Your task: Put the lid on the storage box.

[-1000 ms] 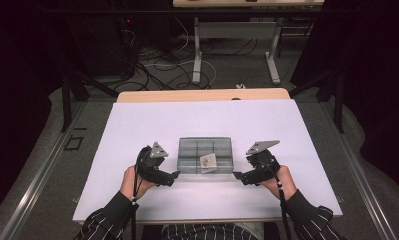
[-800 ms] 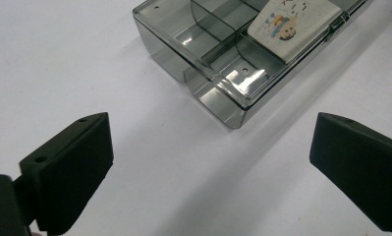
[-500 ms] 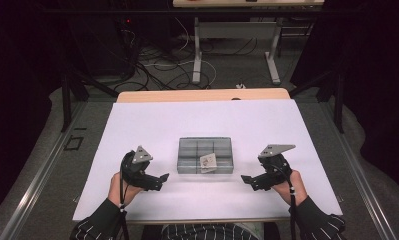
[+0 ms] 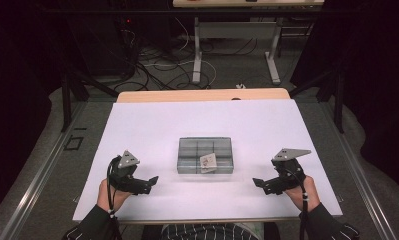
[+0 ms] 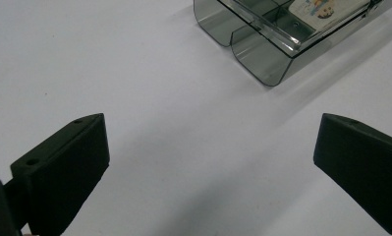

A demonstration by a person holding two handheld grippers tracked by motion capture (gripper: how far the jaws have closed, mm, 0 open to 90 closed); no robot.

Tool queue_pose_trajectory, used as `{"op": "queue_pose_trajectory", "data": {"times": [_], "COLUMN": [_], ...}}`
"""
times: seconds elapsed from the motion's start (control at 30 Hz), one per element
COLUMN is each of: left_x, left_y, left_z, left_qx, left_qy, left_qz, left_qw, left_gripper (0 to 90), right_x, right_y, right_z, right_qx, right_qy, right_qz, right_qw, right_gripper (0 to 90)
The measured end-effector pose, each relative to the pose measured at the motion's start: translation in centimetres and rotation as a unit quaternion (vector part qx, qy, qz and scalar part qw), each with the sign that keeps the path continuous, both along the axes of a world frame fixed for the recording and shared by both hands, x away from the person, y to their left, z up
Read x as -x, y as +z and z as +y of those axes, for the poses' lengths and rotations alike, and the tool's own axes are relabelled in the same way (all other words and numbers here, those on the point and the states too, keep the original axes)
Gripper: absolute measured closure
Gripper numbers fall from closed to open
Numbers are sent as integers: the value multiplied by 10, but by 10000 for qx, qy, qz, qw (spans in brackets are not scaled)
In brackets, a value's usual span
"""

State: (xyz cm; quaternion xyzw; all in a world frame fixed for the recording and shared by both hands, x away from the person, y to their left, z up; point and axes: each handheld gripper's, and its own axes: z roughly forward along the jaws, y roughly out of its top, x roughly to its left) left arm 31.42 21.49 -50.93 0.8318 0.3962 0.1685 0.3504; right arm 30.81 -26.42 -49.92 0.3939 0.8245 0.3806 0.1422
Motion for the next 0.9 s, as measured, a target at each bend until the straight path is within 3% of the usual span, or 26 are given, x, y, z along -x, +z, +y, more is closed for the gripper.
{"op": "queue_pose_trajectory", "data": {"times": [0.9], "left_x": [4], "left_y": [-15], "left_z": [20], "left_qx": [-23], "left_qy": [242], "left_qz": [260], "left_qw": [9994], "left_gripper": [2], "right_x": [21], "right_y": [-17], "right_z": [-41], "right_qx": [-43], "right_qy": [-424], "right_qz": [100], "right_qw": [9990], "right_gripper": [2]}}
